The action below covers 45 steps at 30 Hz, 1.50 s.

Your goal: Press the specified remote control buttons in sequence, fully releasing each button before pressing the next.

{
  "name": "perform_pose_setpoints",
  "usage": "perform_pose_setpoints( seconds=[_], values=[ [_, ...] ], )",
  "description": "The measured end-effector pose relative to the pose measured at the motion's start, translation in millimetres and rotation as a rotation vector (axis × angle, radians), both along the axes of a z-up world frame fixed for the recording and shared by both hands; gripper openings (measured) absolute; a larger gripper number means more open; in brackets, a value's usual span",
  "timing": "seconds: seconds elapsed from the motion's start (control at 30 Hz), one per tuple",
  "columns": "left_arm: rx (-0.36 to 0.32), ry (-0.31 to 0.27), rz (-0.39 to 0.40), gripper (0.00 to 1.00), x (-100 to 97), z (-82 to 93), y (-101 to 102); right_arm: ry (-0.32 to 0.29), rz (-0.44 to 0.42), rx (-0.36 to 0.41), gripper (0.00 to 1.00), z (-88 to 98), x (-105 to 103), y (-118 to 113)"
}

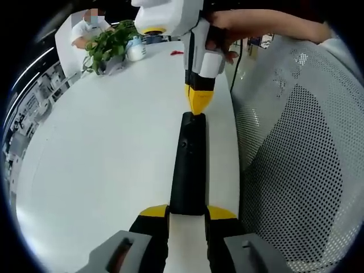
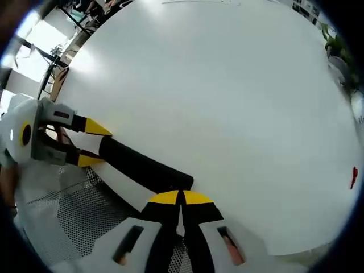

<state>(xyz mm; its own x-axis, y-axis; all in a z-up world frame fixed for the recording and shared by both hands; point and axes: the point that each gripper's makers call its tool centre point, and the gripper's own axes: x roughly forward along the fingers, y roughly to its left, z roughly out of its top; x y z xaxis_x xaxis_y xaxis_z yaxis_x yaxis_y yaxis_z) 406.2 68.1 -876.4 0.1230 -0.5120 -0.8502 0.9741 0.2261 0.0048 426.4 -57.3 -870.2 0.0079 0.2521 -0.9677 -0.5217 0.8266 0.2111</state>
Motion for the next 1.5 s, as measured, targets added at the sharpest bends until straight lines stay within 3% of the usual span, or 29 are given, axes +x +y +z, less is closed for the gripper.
perform_pose_setpoints(
  seconds=[0.2,0.43,0.6,0.8,1.5],
  values=[
    [0.0,0.0,0.0,0.24,0.6,-1.0,0,-0.015,0.024,-0.014,0.0,0.1,1,-1],
    [0.0,0.002,0.0,0.24,1.7,-2.5,0,-0.022,0.045,0.026,0.0,3.2,0,10],
    [0.001,0.003,0.0,0.24,1.8,-2.8,0,-0.075,0.106,0.041,0.0,5.0,3,17],
    [0.002,0.002,-0.001,0.24,1.8,-3.0,0,-0.07,0.155,0.024,0.0,0.4,-2,19],
    [0.004,0.003,-0.006,0.24,1.1,-2.3,1,-0.029,0.112,0.069,0.0,0.2,-5,23]
  ],
)
